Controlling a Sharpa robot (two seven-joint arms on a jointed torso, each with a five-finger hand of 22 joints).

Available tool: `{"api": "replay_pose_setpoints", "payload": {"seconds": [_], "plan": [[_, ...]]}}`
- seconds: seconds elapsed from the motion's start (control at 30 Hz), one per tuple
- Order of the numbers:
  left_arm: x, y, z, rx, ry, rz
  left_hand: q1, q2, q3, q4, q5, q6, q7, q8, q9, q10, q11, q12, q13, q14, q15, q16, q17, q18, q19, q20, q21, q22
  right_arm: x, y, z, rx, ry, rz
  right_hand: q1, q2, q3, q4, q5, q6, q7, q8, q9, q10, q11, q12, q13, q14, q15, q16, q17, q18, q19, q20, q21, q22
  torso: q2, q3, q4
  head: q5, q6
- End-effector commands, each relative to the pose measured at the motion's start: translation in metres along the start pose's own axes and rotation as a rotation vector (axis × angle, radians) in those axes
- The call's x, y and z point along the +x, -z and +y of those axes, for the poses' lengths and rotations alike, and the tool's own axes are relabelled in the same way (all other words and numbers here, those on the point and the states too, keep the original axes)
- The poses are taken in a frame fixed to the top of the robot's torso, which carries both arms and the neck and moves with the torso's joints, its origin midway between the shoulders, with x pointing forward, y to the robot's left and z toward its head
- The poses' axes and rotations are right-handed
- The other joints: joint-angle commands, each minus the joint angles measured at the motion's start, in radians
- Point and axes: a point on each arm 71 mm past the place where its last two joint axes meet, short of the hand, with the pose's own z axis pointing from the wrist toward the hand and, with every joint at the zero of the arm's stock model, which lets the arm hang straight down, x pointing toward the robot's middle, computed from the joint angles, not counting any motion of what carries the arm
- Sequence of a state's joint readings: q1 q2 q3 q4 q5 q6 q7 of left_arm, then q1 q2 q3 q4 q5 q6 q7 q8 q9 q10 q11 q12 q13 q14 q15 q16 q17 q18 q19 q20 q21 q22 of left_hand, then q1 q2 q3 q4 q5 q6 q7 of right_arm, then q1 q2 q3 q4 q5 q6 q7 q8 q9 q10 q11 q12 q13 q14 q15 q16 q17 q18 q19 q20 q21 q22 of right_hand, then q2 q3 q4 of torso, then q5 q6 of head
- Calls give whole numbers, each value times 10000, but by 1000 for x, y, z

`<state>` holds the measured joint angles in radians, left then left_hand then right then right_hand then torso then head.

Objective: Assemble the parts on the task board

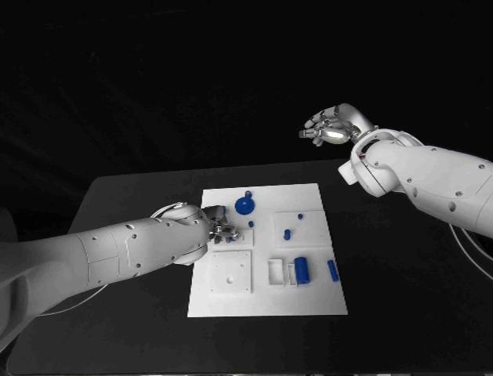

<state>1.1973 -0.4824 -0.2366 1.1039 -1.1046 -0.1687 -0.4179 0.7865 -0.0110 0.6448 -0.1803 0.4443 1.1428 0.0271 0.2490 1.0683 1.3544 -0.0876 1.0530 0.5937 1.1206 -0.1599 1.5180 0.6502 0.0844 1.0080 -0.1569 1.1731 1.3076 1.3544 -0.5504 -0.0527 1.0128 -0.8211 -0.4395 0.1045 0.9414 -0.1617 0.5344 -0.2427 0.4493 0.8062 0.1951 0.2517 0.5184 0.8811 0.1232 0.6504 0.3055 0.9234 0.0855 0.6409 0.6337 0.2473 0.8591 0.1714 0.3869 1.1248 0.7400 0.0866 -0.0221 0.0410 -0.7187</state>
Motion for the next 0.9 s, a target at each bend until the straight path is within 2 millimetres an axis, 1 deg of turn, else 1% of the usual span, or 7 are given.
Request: {"api": "replay_pose_setpoints", "payload": {"seconds": [0.03,0.17,0.3,0.33,0.47,0.53,0.9], "plan": [[5,0,-3,69,-122,250,51,45,1488,-953,-68,902,-393,38,-13,301,-344,-35,23,465,-585,-48,24,98,80,-1080,25,48,2,-1,2,-110,-29,155,66,14,-18,-13,13,-18,60,61,-17,73,-20,-62,-13,34,34,-35,-15,145,15,54,-66,-8,2,4,7,6,-13],[5,-1,-3,63,-107,256,22,53,1457,-901,-202,967,-407,55,2,322,-354,-30,36,485,-589,-51,38,98,97,-1074,25,43,3,-1,2,-107,-33,170,68,17,-19,-12,19,-15,59,63,-18,75,-20,-63,-20,35,34,-39,-14,145,17,54,-69,-9,1,8,6,19,-23],[5,-2,-4,77,-56,229,-46,37,1390,-697,-764,1089,-433,95,40,368,-372,-22,57,518,-602,-51,74,103,124,-1070,23,37,3,0,2,-106,-39,200,68,17,-20,-12,20,-14,59,64,-19,75,-20,-64,-24,35,34,-41,-14,145,17,55,-71,-9,-9,5,-4,20,-28],[5,-2,-5,83,-49,239,-74,22,1365,-573,-1264,1137,-454,118,65,381,-378,-23,65,526,-608,-54,90,112,130,-1072,20,35,3,0,3,-110,-41,204,69,17,-20,-12,20,-14,58,64,-19,76,-20,-64,-24,35,35,-42,-14,145,17,55,-71,-9,-8,1,-5,21,-27],[5,-2,-6,110,-25,302,-128,-77,1329,-283,-1902,1227,-452,175,123,406,-364,-17,84,536,-607,-69,122,125,127,-1072,18,41,3,0,3,-120,-46,213,70,18,-20,-13,22,-13,58,65,-20,76,-19,-65,-27,36,35,-44,-14,145,17,55,-72,-9,-4,0,-12,15,-25],[5,-3,-6,111,-29,307,-230,-303,1267,24,-2449,1234,-431,189,152,422,-333,-13,94,536,-580,-87,147,134,121,-1070,15,48,3,0,3,-122,-47,215,73,18,-20,-14,23,-13,58,65,-20,76,-19,-65,-31,35,35,-46,-14,145,17,55,-74,-9,-3,1,-9,12,-24],[5,-3,-5,69,-18,275,-273,-990,1204,474,-2902,1224,-430,186,177,425,-331,-22,111,545,-578,-116,199,169,119,-1080,15,62,4,0,3,-125,-50,226,79,17,-22,-18,25,-12,57,67,-23,79,-19,-67,-42,36,36,-52,-14,145,17,55,-80,-10,-7,-4,4,-12,-32]]}}
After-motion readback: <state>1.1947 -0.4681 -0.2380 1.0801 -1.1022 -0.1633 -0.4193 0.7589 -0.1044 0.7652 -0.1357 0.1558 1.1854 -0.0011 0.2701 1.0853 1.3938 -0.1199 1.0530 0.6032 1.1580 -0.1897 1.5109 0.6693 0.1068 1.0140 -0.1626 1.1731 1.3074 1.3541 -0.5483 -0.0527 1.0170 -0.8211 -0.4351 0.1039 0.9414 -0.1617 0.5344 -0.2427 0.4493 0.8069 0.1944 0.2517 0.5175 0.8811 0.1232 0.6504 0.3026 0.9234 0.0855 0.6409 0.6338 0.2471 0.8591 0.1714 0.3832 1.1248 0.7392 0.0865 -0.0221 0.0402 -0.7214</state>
